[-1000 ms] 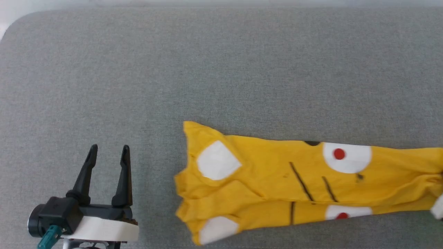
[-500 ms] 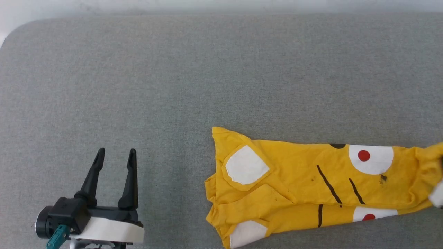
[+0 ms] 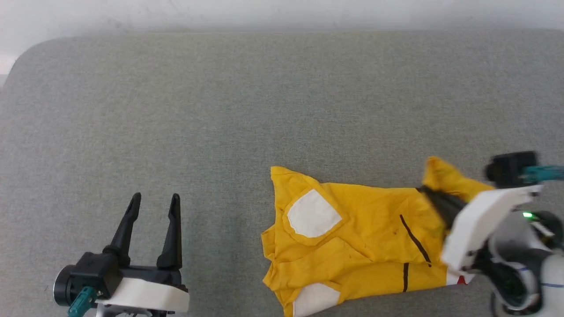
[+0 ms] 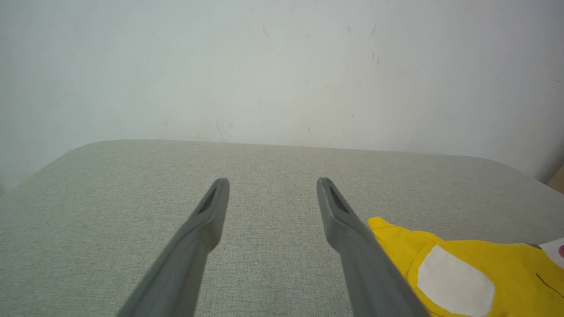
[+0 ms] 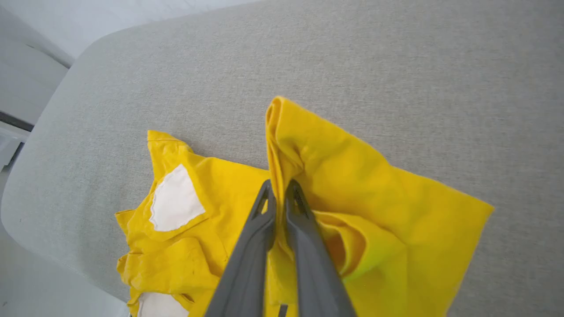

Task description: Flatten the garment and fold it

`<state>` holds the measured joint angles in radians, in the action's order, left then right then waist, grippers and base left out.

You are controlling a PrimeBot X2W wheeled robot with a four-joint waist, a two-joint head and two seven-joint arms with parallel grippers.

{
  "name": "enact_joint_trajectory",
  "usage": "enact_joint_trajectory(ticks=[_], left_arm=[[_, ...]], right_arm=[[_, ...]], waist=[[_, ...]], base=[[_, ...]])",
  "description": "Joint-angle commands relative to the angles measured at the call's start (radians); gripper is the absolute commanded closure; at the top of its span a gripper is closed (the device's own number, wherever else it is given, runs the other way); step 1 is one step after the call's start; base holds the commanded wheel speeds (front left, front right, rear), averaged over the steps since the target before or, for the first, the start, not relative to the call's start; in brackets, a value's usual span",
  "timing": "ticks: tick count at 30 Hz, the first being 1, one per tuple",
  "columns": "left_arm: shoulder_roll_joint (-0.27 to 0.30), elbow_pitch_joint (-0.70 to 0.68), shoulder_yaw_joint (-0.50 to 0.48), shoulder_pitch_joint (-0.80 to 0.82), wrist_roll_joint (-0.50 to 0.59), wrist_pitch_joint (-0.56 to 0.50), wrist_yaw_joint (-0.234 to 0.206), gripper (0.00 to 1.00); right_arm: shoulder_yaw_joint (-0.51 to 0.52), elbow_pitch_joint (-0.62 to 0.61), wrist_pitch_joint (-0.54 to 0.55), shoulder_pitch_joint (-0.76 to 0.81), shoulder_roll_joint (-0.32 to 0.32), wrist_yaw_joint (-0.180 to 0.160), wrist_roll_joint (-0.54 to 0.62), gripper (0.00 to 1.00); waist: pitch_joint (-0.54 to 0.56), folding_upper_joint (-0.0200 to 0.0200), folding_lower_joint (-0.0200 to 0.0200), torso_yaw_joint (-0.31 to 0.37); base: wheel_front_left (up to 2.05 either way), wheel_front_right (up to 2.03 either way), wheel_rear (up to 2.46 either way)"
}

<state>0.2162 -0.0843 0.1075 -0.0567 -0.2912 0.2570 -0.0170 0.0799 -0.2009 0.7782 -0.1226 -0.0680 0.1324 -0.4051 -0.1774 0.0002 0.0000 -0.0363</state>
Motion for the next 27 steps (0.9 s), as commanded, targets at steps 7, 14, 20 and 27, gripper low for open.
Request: enact_joint_trajectory(ticks=[7, 14, 20, 27], left_arm=[[-0.002, 0.014, 0.015, 0.007, 0.006, 0.005, 0.011, 0.0], [-0.007, 0.025, 0.033, 0.017, 0.006, 0.004, 0.013, 0.0], [-0.011, 0.038, 0.046, 0.03, -0.001, 0.003, 0.018, 0.0], [-0.019, 0.058, 0.057, 0.035, -0.01, 0.003, 0.021, 0.0]], right_arm=[[-0.217, 0.075, 0.008, -0.074, 0.013, -0.002, -0.024, 1.0], [-0.351, 0.203, -0.031, -0.155, 0.017, -0.002, -0.02, 1.0], [-0.452, 0.349, -0.097, -0.227, 0.017, -0.002, -0.033, 1.0], [-0.507, 0.524, -0.16, -0.262, 0.018, -0.002, -0.038, 1.0]], waist=[[0.008, -0.0002, 0.0, -0.019], [0.014, -0.0002, 0.0, -0.034], [0.017, -0.0002, 0.0, -0.059], [0.035, -0.0002, 0.0, -0.1]], base=[[0.0, 0.0, 0.0], [0.0, 0.0, 0.0], [0.0, 0.0, 0.0], [0.0, 0.0, 0.0]])
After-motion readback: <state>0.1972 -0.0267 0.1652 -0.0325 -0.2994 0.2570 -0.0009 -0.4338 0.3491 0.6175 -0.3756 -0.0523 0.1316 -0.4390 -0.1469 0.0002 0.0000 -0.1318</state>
